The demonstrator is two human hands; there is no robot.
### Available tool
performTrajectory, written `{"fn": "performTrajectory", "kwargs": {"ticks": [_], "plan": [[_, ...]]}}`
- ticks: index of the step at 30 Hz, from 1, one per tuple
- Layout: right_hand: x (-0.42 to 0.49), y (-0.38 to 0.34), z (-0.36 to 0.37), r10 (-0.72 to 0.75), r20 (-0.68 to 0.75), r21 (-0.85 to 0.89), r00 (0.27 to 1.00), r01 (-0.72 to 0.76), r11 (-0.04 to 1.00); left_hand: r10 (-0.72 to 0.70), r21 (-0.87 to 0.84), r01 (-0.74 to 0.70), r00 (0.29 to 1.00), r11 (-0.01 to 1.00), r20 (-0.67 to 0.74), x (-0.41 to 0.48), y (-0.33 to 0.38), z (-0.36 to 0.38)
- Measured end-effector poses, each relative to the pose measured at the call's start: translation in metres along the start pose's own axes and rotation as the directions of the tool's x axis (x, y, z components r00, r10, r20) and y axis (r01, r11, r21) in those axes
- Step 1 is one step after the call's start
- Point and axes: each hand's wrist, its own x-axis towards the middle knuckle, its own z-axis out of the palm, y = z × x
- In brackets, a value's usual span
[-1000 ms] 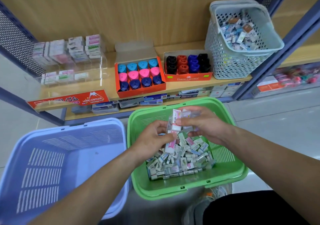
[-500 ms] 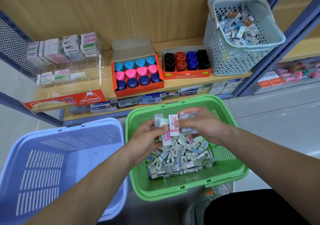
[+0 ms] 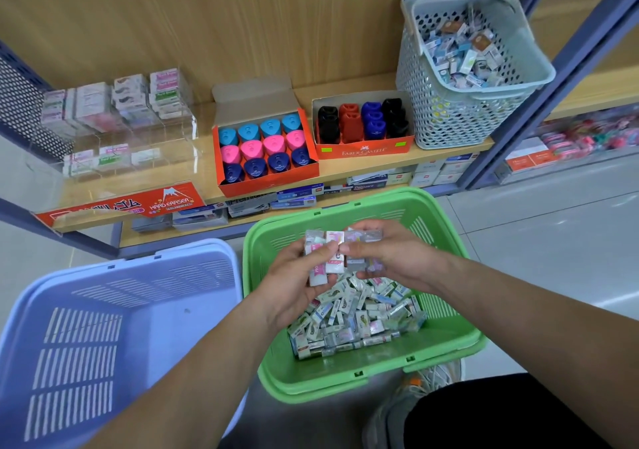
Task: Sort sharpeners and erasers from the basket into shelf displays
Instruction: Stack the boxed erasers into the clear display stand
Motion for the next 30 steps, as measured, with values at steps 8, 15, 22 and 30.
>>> {"fn": "performTrajectory", "kwargs": {"ticks": [8, 15, 22, 30], "plan": [[0.008, 0.006, -0.009, 0.012, 0.005, 0.083, 1.000, -0.013, 0.996, -0.047, -0.056, 0.039, 0.989, 0.998, -0.144, 0.007, -0.003, -0.006], [0.010, 0.010, -0.007, 0.000, 0.024, 0.117, 1.000, -0.003, 0.993, -0.035, -0.135, 0.023, 0.996, 0.991, -0.087, 0.012, -0.008, -0.003], [0.016, 0.018, 0.002, -0.046, -0.032, 0.110, 0.998, 0.049, 0.993, -0.033, -0.197, 0.024, 0.998, 0.980, -0.044, 0.014, -0.014, 0.007], [0.019, 0.021, 0.003, -0.083, -0.200, -0.053, 0.976, 0.074, 0.996, -0.058, -0.203, 0.033, 0.991, 0.979, -0.119, 0.018, -0.016, 0.011]]}}
